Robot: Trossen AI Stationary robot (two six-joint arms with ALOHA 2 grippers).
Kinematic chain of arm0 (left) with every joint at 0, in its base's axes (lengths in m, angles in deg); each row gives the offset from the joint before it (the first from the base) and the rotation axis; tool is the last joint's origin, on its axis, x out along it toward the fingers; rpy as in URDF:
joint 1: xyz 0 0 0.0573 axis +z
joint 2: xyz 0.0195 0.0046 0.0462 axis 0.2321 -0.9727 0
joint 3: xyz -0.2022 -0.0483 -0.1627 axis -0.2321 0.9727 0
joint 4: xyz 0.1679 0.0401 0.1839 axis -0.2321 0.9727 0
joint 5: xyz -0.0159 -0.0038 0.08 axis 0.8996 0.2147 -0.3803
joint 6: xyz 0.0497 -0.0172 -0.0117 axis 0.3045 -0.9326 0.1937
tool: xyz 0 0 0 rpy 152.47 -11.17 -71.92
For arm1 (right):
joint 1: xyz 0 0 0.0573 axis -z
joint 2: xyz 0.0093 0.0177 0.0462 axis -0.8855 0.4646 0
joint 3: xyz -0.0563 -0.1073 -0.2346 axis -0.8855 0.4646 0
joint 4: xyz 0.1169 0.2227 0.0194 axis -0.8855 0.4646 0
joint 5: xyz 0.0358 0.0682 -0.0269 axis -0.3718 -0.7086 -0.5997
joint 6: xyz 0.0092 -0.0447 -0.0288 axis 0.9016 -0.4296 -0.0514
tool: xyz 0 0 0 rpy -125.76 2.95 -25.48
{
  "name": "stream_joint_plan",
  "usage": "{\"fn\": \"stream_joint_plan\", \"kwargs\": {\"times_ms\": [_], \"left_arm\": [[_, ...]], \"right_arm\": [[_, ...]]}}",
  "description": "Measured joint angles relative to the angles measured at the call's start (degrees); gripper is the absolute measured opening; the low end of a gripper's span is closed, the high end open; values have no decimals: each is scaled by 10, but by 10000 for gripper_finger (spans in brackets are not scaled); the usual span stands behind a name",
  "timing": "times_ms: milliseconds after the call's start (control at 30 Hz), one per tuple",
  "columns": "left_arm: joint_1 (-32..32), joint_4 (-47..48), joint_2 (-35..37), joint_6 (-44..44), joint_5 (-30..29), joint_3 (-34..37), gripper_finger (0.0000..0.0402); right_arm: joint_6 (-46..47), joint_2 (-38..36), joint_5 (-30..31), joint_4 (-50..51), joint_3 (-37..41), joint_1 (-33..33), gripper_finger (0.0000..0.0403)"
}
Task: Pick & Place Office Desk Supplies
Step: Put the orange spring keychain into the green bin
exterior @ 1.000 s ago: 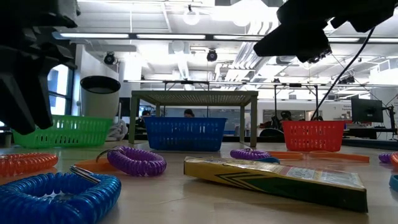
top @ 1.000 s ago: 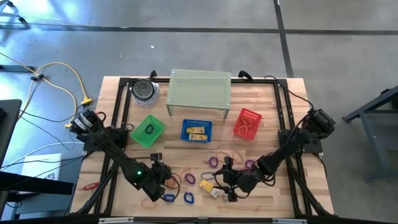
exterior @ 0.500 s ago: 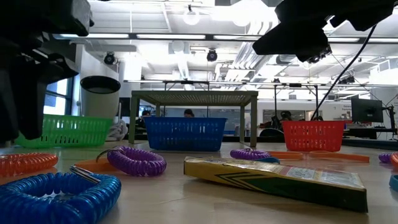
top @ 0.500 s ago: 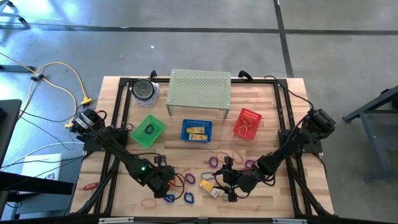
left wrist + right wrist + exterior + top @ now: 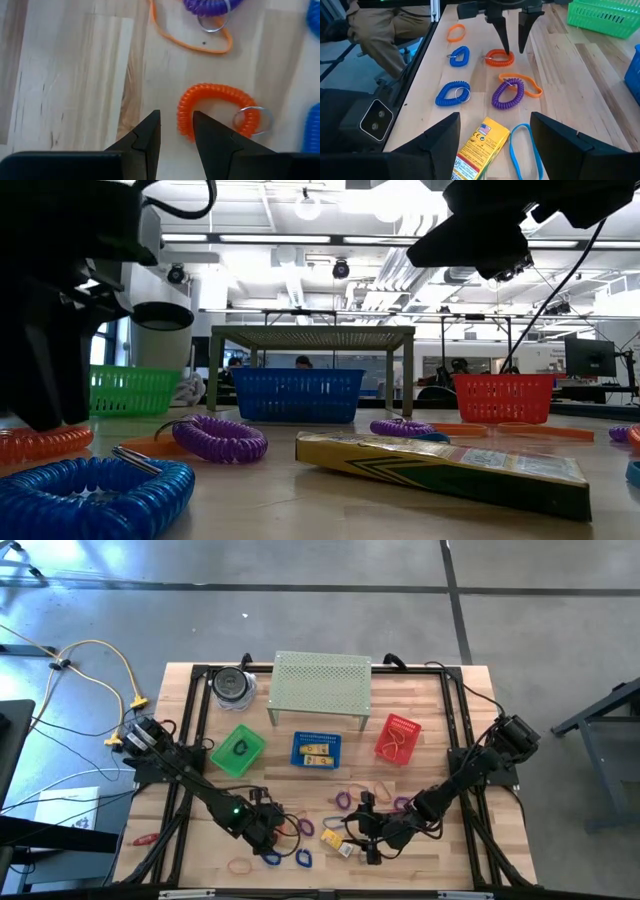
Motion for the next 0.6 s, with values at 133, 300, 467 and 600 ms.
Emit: {"fn": "stream_joint_plan", "kwargs": {"times_ms": [133,300,467,600], "left_arm": [[0,-3,-2,-2,0,0,108],[0,-4,-6,-10,0,0,108],[5,-5,-32,-11,12,-2,108],[7,-3,-46,-11,26,-2,108]], "right_arm": [[1,0,0,0,0,0,231],[1,0,0,0,0,0,231],[0,0,0,0,0,0,231],[0,0,0,0,0,0,231]]}}
